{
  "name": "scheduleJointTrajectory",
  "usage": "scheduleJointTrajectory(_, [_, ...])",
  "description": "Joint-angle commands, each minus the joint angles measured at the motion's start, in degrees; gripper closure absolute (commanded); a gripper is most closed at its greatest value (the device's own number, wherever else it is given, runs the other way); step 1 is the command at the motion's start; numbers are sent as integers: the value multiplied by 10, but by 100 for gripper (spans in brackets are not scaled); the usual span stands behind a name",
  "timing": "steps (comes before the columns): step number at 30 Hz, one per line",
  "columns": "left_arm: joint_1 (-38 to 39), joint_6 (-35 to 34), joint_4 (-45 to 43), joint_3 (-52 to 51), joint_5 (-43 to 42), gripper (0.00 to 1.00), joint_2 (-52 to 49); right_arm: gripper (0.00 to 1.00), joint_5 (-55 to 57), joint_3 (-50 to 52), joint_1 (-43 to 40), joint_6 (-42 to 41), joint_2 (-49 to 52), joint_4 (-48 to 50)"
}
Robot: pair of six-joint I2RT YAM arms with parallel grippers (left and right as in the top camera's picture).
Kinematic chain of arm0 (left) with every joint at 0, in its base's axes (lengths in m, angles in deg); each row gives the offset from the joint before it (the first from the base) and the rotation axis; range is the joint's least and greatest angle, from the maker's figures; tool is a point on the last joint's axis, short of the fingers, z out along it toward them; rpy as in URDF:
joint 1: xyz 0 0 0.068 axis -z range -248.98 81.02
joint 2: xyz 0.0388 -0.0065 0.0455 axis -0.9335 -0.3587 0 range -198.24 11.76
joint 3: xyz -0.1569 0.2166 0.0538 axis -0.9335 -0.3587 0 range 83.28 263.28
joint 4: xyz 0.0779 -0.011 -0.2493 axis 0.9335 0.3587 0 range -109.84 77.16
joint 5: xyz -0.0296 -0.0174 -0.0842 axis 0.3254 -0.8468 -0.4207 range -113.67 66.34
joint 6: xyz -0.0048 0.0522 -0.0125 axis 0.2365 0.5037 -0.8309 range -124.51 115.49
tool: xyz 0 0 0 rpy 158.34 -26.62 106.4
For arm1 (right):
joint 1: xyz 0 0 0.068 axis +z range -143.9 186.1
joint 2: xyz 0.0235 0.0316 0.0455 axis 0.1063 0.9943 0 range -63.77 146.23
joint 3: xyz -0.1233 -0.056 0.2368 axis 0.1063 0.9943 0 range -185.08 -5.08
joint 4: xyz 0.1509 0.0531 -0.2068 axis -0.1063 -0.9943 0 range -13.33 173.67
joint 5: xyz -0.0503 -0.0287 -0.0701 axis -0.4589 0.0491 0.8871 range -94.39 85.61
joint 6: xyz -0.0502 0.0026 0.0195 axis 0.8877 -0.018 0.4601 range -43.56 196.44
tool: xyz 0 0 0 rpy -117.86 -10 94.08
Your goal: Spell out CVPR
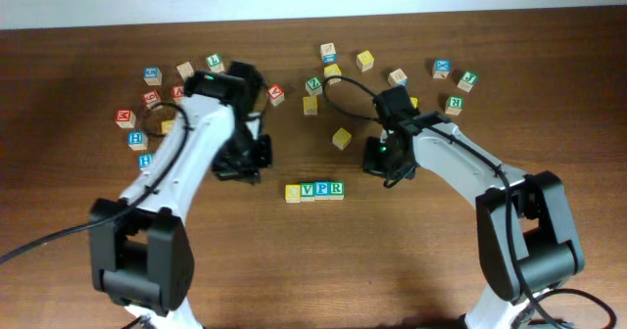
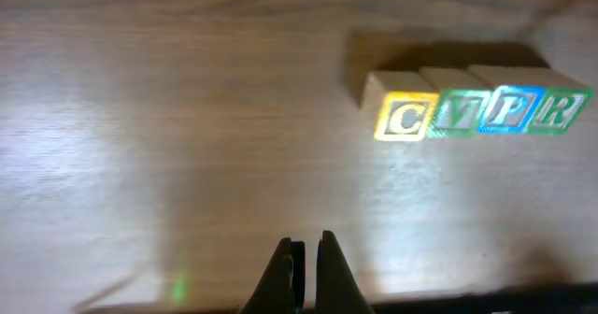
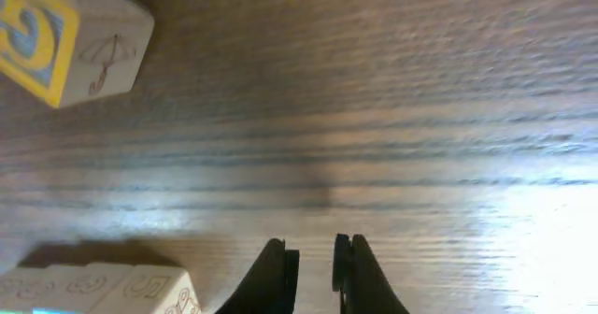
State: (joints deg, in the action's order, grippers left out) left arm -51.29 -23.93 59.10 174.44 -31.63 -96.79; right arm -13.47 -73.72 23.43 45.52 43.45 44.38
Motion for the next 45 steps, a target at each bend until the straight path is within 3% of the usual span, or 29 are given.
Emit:
scheduleJointTrajectory(1, [58, -59, -35, -74, -9, 100, -3, 89, 8, 2, -27, 4, 0, 6])
scheduleJointTrajectory(3, [97, -66, -108, -129, -60, 100, -3, 89, 8, 2, -40, 4, 0, 7])
scheduleJointTrajectory(7, [130, -99, -177, -169, -58, 100, -3, 89, 8, 2, -43, 4, 0, 10])
scheduleJointTrajectory(10, [153, -159, -193, -199, 23, 100, -3, 89, 8, 2, -43, 4, 0, 12])
scheduleJointTrajectory(17, [157, -162, -308, -270, 53, 100, -3, 89, 8, 2, -43, 5, 0, 12])
scheduleJointTrajectory(23, [157, -162, -333, -270, 110, 100, -3, 88, 8, 2, -43, 4, 0, 11])
scheduleJointTrajectory(35, [157, -162, -343, -270, 108, 100, -3, 89, 8, 2, -43, 5, 0, 8])
scheduleJointTrajectory(37, [157, -162, -330, -268, 92, 100, -3, 89, 8, 2, -43, 5, 0, 7])
scheduleJointTrajectory(40, [157, -157, -307, -257, -18, 100, -3, 89, 8, 2, -43, 5, 0, 8])
scheduleJointTrajectory(45, [177, -158, -322, -257, 16, 100, -3, 89, 8, 2, -43, 5, 0, 7])
